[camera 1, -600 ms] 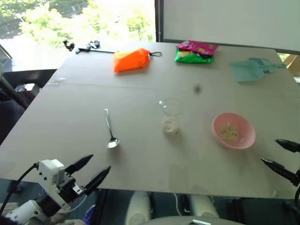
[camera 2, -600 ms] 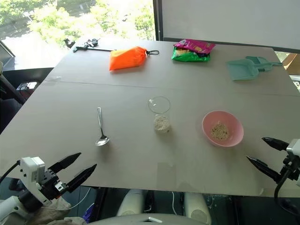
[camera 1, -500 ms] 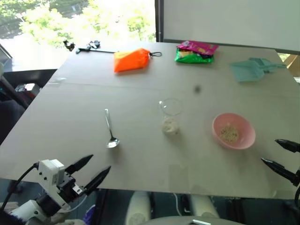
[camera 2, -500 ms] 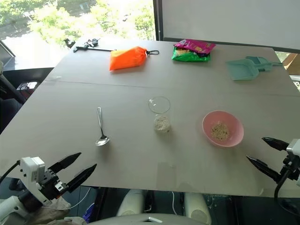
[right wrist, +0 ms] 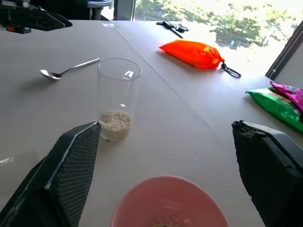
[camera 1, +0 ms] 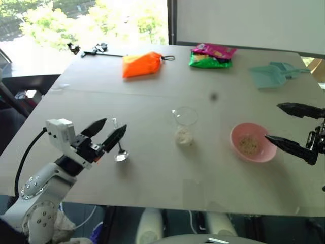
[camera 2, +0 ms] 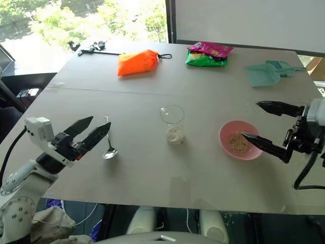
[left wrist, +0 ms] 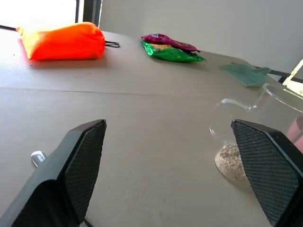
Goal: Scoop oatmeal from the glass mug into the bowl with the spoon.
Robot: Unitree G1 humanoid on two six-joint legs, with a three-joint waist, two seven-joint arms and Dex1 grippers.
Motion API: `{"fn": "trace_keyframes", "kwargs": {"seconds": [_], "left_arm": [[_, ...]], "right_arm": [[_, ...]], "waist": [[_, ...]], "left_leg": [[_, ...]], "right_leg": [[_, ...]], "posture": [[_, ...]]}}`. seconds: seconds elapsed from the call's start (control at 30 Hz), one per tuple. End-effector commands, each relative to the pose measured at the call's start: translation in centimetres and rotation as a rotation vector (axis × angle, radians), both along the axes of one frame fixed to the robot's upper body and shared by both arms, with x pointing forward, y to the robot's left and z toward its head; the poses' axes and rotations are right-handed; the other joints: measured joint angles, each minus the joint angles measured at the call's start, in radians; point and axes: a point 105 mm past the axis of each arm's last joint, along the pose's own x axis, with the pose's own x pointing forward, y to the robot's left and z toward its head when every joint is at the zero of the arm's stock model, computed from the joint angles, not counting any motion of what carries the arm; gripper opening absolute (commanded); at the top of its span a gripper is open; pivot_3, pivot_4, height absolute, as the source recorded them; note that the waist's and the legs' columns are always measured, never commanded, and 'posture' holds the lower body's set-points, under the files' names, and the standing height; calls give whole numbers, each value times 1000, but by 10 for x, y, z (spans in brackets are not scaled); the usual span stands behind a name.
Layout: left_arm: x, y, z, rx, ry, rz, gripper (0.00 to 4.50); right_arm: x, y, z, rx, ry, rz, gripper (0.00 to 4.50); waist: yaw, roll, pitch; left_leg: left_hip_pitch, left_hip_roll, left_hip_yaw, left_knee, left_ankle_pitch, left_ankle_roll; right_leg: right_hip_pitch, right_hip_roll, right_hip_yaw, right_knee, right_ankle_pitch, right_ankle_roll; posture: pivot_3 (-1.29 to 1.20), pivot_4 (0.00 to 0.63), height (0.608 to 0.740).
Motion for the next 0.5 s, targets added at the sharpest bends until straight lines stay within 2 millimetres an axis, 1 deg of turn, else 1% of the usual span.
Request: {"fn": "trace_keyframes", "kwargs": {"seconds": [0.03,0.1,0.2,0.27,0.33,0.43,0.5], "left_arm": [[10,8,6,20,-10,41,4417],[11,9,4,27,6,44,4417],[11,10,1,43,26,53,4417],[11,9,2,40,23,54,4417],[11,9,3,44,17,54,4417],[11,10,2,43,19,57,4417],[11,9,2,44,20,49,4417]], "right_arm": [[0,-3,6,-27,-53,111,4500],[-5,0,4,-27,-84,189,4500],[-6,1,9,16,-146,210,4500],[-7,-1,13,78,-102,223,4500],[-7,-5,19,121,-100,237,4500],[-10,-8,12,101,-68,252,4500],[-11,-9,15,140,-64,267,4500]], "waist": [[1,-1,0],[3,-1,1],[2,-1,1],[2,-1,1],[2,-1,1],[3,-1,1],[3,-1,1]], "left_leg": [[-1,0,0,0,0,0],[-1,0,-1,0,0,0],[0,0,-1,0,0,0],[0,0,0,0,0,0],[0,0,-1,0,0,0],[0,0,-1,0,0,0],[0,-1,-1,0,0,0]], "right_leg": [[0,0,0,0,0,0],[0,0,-1,0,0,0],[1,0,0,0,0,1],[1,0,0,0,-1,1],[1,-1,0,0,-1,1],[1,-1,0,0,0,1],[1,-1,-1,0,0,1]], "posture": [[0,150,740],[0,150,740],[0,150,740],[0,150,740],[0,150,740],[0,150,740],[0,150,740]]}}
